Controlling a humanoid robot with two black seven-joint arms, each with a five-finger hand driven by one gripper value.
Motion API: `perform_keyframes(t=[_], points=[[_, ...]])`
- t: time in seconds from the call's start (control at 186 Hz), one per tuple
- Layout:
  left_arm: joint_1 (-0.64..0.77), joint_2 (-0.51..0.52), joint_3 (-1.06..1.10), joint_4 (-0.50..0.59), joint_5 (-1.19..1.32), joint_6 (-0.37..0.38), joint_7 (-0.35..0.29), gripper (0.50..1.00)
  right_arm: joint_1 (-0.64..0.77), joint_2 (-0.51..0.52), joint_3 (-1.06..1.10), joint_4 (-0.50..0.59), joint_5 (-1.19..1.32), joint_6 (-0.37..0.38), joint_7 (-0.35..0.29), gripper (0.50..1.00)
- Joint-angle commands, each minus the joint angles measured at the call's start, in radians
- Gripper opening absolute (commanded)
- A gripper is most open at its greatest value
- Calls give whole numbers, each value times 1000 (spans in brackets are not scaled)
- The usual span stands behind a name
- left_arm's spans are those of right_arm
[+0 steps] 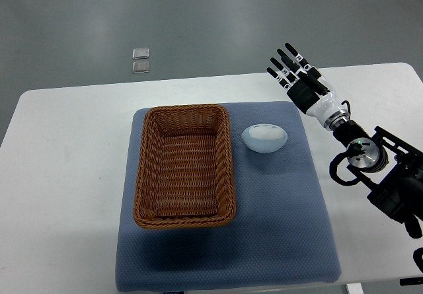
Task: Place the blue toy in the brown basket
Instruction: 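Move the right hand over the pale blue plush toy beside the basket, then lower the right hand and close its fingers around the plush toy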
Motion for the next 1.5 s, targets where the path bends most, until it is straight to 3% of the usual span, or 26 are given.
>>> perform_keyframes(t=[0.0,0.403,0.656,0.758,0.941,1.151,1.495], points=[[0,0,0,-1,0,0,0,1000,0,0,-1,0,-2,0,-3,928],[0,0,0,-3,0,0,-3,1000,64,-54,-34,2,-65,-3,-21,928],[0,0,2,-8,0,-5,-2,1000,278,-215,-216,3,-417,4,-205,928],[0,0,3,-12,0,-6,-2,1000,391,-264,-360,8,-583,35,-222,928],[-5,0,3,-15,3,-6,-2,1000,578,-377,-638,193,-918,77,-238,928],[-5,0,3,-12,2,-6,-2,1000,666,-364,-778,283,-1014,74,-331,928],[-6,0,3,-11,2,-8,-2,1000,592,-290,-779,284,-1022,1,-330,928]])
